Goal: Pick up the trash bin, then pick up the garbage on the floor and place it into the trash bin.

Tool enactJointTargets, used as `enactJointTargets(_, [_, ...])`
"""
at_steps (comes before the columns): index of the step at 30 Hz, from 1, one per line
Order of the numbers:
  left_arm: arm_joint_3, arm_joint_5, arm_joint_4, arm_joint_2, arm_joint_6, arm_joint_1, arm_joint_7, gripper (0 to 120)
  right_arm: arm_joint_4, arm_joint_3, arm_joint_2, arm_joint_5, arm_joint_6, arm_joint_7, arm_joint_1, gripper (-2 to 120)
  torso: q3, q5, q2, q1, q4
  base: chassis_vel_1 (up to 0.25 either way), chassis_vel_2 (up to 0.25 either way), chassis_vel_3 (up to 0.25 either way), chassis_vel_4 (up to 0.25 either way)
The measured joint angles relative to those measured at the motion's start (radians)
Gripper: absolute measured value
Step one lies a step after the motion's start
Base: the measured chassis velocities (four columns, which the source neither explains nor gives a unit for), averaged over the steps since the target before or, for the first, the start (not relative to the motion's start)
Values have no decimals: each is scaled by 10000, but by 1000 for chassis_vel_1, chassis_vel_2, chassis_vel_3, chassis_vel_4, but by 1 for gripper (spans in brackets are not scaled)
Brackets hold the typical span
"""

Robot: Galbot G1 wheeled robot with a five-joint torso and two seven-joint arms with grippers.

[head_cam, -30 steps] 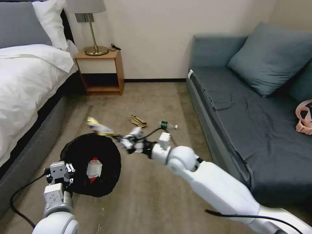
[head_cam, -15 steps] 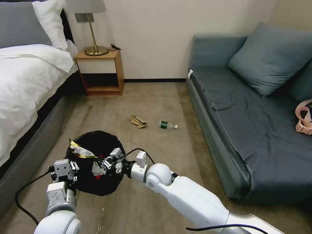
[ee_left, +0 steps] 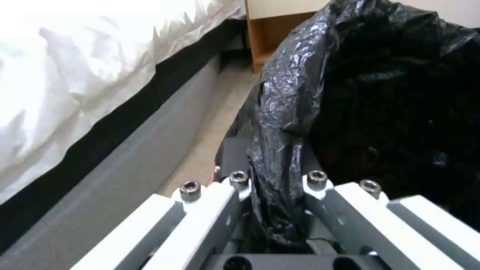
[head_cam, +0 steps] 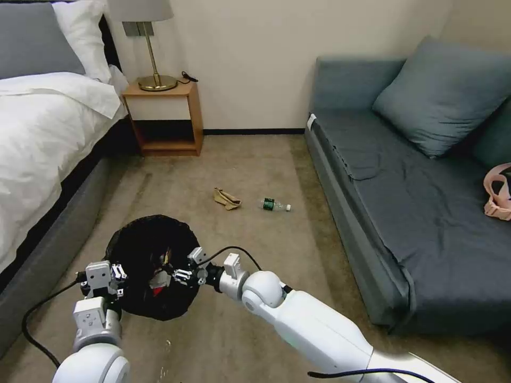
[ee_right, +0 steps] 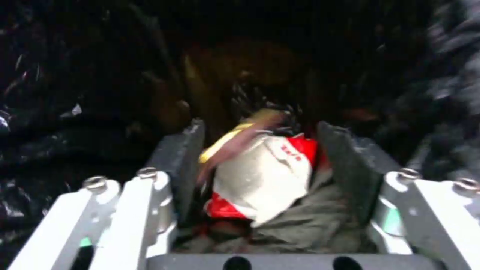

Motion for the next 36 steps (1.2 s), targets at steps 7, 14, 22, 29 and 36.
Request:
enactJointTargets(7, [-124, -62, 121, 83, -36, -24, 7, 4, 859, 681, -704, -26, -188, 264, 49, 86, 0, 2, 0, 0, 1, 0, 0, 0, 0])
enactJointTargets(14, [-272, -133, 220, 90, -178, 1, 80, 4, 1034, 2207, -1439, 113, 65, 796, 95, 100, 0, 3, 0, 0, 0, 0, 0, 0, 0])
enactJointTargets(22, [-190, 308, 200, -53, -387, 42, 302, 4, -234, 4195, -1496, -396, 424, 911, -364, 100, -1, 2, 0, 0, -1, 0, 0, 0, 0])
enactJointTargets(29, [-205, 526, 229, -131, -446, 130, 296, 4, -1232, 5118, -1321, -729, 550, 825, -1178, 100, -1, 3, 0, 0, -2, 0, 0, 0, 0])
enactJointTargets(36, [-217, 541, 436, -165, -447, 74, 216, 4, -1921, 5374, -940, -1002, 727, 815, -1802, 100, -1, 1, 0, 0, -1, 0, 0, 0, 0])
